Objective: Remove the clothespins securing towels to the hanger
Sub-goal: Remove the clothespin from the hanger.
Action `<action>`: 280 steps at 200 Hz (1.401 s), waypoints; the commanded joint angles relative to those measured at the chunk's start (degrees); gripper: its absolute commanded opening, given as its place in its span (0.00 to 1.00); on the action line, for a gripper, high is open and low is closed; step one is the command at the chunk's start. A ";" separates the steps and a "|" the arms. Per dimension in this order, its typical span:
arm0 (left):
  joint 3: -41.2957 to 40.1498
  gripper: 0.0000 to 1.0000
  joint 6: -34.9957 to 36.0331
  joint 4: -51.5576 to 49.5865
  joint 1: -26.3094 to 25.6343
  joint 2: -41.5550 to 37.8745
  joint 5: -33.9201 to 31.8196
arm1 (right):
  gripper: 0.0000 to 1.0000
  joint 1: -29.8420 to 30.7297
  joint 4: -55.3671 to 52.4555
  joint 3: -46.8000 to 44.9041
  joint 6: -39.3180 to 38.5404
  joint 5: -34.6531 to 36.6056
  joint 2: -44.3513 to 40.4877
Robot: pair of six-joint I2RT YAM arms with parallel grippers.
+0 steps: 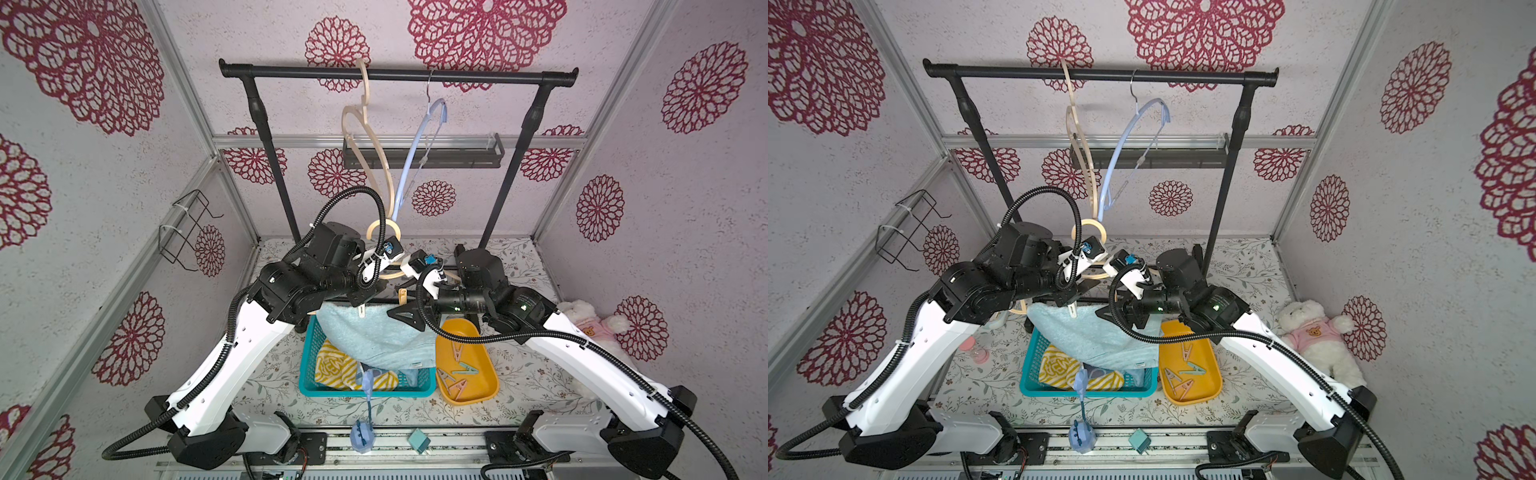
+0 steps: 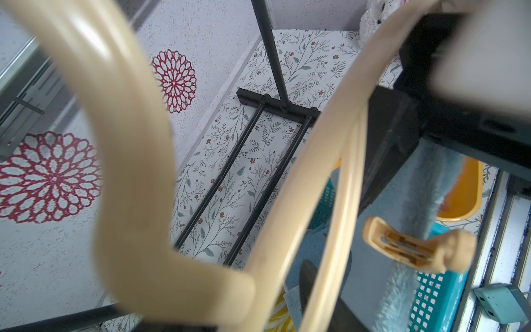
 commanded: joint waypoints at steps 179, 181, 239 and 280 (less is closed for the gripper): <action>0.47 0.00 1.62 1.50 -0.78 -1.31 0.84 | 0.42 -6.10 4.50 1.91 4.56 -19.04 2.71; 0.50 0.00 1.67 1.50 -0.78 -1.17 0.80 | 0.42 -6.13 4.50 1.91 4.58 -19.05 2.69; 0.55 0.00 1.63 1.38 -0.96 -1.11 0.63 | 0.41 -6.40 4.38 2.27 4.71 -19.84 2.59; 0.44 0.00 1.72 1.35 -1.04 -1.07 0.42 | 0.40 -6.49 4.94 2.43 5.43 -20.37 2.42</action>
